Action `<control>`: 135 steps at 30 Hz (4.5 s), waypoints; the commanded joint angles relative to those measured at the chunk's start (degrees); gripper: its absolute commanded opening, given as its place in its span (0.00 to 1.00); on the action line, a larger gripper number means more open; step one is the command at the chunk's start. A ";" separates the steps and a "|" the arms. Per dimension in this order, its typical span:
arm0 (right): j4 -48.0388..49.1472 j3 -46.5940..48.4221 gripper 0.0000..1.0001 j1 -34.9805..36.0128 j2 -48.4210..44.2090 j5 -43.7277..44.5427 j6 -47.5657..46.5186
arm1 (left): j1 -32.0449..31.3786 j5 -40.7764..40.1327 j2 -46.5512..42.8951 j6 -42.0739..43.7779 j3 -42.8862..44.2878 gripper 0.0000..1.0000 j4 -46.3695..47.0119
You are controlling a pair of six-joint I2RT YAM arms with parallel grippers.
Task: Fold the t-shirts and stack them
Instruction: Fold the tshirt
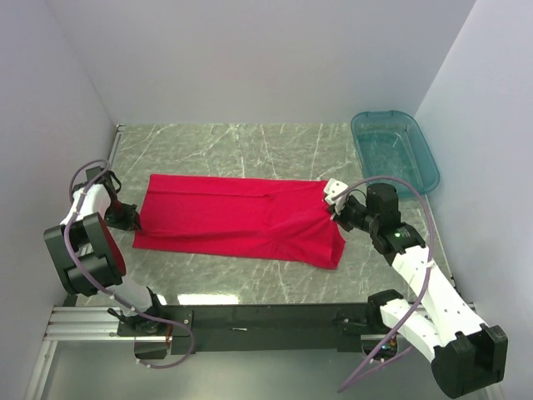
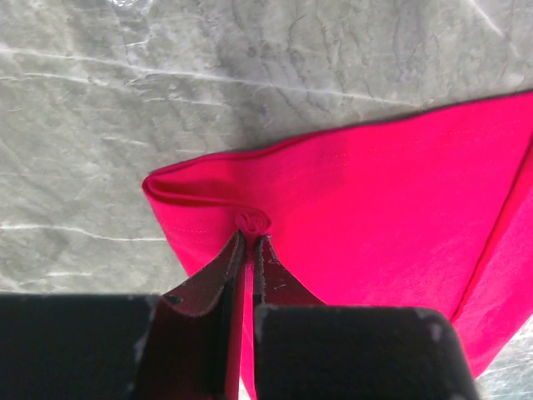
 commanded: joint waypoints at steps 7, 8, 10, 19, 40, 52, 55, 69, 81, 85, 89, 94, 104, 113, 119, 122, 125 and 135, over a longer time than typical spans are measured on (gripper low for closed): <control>3.48 3.88 0.00 -0.44 1.52 1.36 1.59 | -0.02 0.00 2.27 -0.75 2.65 0.07 3.16; 3.56 4.06 0.00 -0.44 1.87 1.36 1.50 | -0.11 0.17 2.61 -0.66 3.17 0.07 3.34; 3.39 4.23 0.00 -0.44 2.23 1.62 1.67 | -0.11 0.70 3.14 -0.40 3.70 0.07 3.52; 3.30 3.71 0.00 -0.52 3.28 2.50 2.02 | -1.16 2.28 6.74 1.53 6.87 0.07 3.96; 4.09 4.94 0.00 -0.35 6.01 4.35 2.73 | -1.95 2.98 7.19 4.08 9.77 0.07 2.29; 4.53 6.52 0.00 -0.44 8.20 4.44 2.47 | -1.95 1.58 7.54 3.29 9.60 0.08 2.37; 4.79 7.04 0.00 -0.35 9.61 5.31 2.64 | -1.95 1.58 7.98 3.38 9.95 0.08 2.29; 5.85 11.35 0.00 -0.35 15.06 5.84 2.20 | -1.95 1.84 8.86 3.55 10.04 0.08 2.72; 4.89 16.27 0.00 -0.26 21.12 1.10 -1.84 | -1.86 1.93 10.00 3.91 10.21 0.08 3.08; 4.71 17.41 0.00 -0.26 22.53 0.04 -2.89 | -1.95 1.93 10.18 3.99 10.47 0.08 3.08; 4.71 19.34 0.00 -0.17 24.37 -0.49 -2.98 | -1.95 1.93 10.18 4.08 10.48 0.07 3.08; 4.27 21.98 0.00 0.00 27.18 -0.13 -3.60 | -1.95 1.93 10.35 4.08 10.39 0.07 3.17; 2.60 25.06 0.00 0.53 31.32 -0.66 -5.62 | -1.86 2.02 10.44 4.17 10.30 0.07 3.25; 2.86 25.68 0.00 0.71 32.81 0.22 -5.62 | -1.95 2.02 10.53 4.08 10.56 0.07 3.16; 2.77 25.77 0.00 0.62 33.43 0.57 -5.53 | -1.86 2.28 10.70 4.08 10.65 0.07 3.25; 2.86 25.68 0.00 0.62 33.52 0.74 -5.62 | -1.95 2.28 10.97 4.08 11.09 0.08 3.17; 2.95 25.68 0.00 0.71 33.69 0.92 -5.71 | -1.95 4.21 11.14 4.61 11.79 0.15 3.52; 3.30 25.59 0.00 0.71 34.75 1.10 -5.36 | -1.86 18.09 3.33 12.59 12.06 0.56 13.42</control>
